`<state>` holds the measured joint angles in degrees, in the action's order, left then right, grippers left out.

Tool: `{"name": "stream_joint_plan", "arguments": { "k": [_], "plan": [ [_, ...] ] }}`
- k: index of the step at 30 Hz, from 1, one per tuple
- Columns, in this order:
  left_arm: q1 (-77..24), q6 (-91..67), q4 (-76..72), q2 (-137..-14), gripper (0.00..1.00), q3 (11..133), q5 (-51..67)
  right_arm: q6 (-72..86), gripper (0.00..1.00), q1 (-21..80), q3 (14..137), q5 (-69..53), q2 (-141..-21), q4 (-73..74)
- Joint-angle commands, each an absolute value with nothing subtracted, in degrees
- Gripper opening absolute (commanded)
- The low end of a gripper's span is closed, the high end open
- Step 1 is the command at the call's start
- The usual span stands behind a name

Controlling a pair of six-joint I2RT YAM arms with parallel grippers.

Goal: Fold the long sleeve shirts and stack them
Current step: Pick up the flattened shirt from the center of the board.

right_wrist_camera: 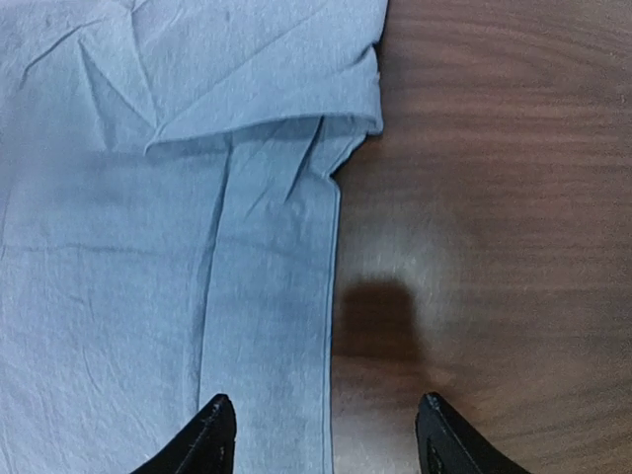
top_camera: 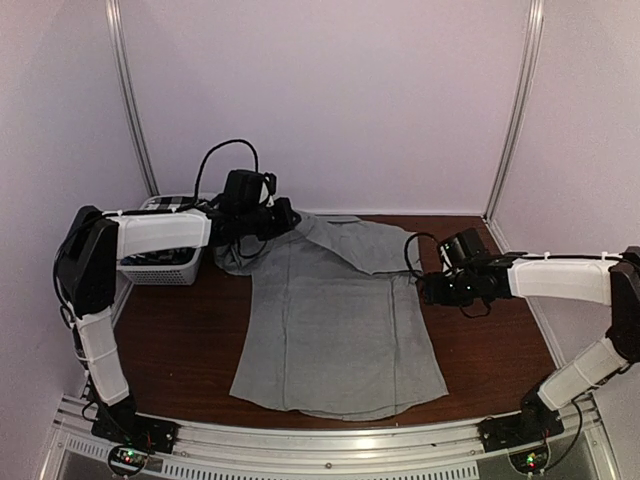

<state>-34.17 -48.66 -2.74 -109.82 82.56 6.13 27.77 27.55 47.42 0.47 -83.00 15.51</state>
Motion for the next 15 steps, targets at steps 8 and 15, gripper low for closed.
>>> {"name": "stream_joint_plan", "arguments": {
  "k": [8,15],
  "plan": [
    [-34.2,-44.6,-5.8,-108.2,0.00,81.2,6.6,48.4,0.61,46.2,35.7,9.3,-70.6,29.5],
    [-34.2,-43.1,-5.5,-109.1,0.00,84.0,7.1,61.4,0.54,55.2,31.4,9.3,-64.5,38.1]
  ]
}}
